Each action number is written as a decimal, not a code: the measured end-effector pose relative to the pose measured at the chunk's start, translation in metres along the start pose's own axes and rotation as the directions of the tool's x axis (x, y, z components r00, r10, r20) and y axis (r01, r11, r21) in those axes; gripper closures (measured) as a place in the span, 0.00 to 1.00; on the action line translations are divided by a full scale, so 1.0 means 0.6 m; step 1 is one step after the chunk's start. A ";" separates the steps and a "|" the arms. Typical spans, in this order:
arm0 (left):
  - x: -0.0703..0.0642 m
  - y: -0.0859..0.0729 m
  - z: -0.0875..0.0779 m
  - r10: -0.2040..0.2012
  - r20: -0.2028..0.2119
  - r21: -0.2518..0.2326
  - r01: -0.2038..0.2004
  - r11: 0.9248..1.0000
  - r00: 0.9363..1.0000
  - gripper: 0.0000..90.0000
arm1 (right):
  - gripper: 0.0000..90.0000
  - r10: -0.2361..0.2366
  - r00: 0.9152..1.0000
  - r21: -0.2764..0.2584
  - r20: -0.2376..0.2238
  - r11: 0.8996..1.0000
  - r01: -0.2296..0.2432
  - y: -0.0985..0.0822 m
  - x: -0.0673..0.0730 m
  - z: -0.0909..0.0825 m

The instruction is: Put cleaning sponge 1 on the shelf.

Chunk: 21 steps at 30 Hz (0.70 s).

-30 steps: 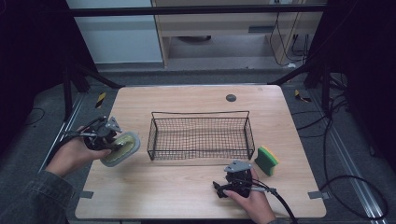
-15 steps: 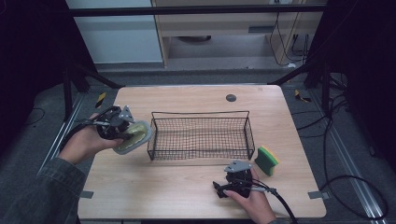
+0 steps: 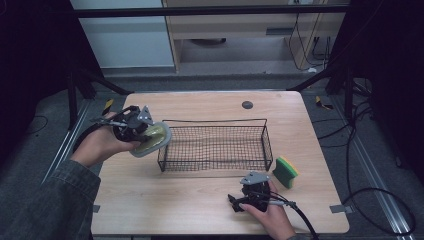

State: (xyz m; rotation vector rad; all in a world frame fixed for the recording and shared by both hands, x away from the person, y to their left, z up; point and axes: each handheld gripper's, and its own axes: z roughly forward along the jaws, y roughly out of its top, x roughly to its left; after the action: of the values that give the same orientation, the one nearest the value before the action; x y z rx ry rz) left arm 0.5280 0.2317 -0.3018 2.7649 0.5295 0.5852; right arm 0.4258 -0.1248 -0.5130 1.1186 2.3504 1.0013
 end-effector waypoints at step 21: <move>-0.008 0.049 0.014 0.097 0.002 -0.013 -0.097 0.995 0.995 0.79 | 0.04 0.001 1.000 0.006 -0.003 1.000 -0.001 0.001 0.000 0.000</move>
State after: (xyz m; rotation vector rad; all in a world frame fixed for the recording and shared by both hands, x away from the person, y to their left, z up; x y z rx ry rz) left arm 0.5363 0.2016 -0.3011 2.7911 0.3906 0.6049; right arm 0.4263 -0.1246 -0.5127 1.1210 2.3564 0.9977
